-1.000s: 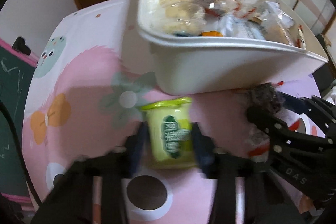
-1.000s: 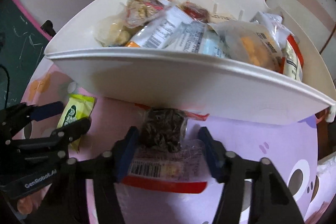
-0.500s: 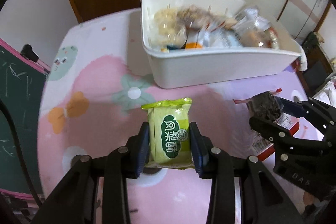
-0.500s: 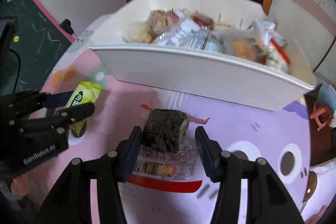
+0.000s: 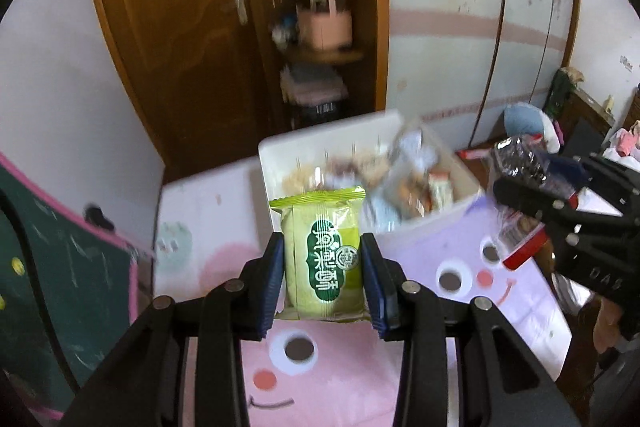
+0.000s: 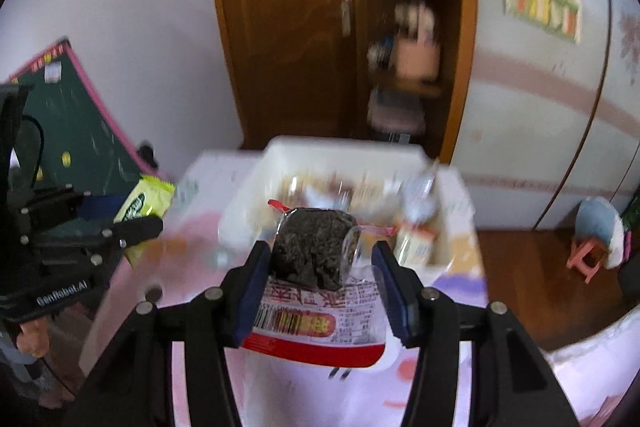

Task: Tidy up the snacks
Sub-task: 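Carry both snacks into the white basket and open both tools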

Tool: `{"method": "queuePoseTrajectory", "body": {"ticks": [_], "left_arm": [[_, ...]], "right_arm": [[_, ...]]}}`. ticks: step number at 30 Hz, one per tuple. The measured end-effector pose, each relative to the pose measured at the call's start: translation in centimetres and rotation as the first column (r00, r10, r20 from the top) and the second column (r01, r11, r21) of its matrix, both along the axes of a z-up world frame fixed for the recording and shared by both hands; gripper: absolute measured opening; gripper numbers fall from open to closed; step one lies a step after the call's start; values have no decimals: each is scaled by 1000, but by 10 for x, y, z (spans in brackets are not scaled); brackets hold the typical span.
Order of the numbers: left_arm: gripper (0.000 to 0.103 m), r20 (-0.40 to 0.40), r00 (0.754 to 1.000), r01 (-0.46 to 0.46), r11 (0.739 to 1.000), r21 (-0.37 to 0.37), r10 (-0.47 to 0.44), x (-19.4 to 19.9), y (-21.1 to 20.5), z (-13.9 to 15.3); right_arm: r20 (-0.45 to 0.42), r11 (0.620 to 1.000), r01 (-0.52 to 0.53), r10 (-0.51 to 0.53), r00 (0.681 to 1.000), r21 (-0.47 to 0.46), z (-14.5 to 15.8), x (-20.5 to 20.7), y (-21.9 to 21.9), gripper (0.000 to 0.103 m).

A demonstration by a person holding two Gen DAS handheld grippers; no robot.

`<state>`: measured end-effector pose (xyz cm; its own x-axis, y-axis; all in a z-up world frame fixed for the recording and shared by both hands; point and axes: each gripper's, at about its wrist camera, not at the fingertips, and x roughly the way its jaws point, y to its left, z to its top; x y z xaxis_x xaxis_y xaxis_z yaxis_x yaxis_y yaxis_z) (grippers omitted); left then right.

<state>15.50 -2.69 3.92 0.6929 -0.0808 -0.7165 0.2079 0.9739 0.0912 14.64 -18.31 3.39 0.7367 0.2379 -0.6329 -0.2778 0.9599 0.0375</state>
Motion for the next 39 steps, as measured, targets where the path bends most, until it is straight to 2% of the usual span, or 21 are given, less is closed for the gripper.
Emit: {"method": "queuePoseTrajectory", "body": {"ticks": [6, 9, 13, 18, 24, 28, 35, 37, 39], "left_arm": [[36, 98, 995, -4, 1000, 17, 3, 25, -15, 59], [36, 120, 993, -20, 999, 32, 16, 46, -21, 75], [36, 99, 994, -54, 999, -4, 54, 81, -18, 81], [36, 56, 994, -95, 995, -44, 97, 128, -8, 58], [36, -25, 992, -125, 992, -34, 124, 168, -5, -1], [36, -73, 988, -140, 990, -29, 137, 190, -2, -36], [36, -132, 981, -146, 989, -24, 142, 213, -4, -75], [43, -151, 978, -146, 989, -16, 142, 214, -5, -82], [80, -145, 979, -143, 990, -9, 141, 215, -7, -85]], "right_arm": [[159, 999, 42, -42, 986, 4, 78, 11, -9, 53], [198, 999, 54, -52, 979, -4, 98, 24, -6, 53], [205, 997, 73, -67, 976, -22, 105, 49, -1, 53], [155, 995, 94, -86, 984, -39, 77, 89, 3, 53], [42, 992, 120, -119, 992, -38, 26, 135, 0, 53], [-21, 990, 132, -133, 991, -42, -5, 157, 1, 53], [-129, 992, 115, -120, 984, -42, -49, 180, 9, 54], [-154, 995, 100, -104, 983, -30, -57, 184, 10, 54], [-174, 995, 92, -97, 980, -36, -64, 188, 12, 54]]}}
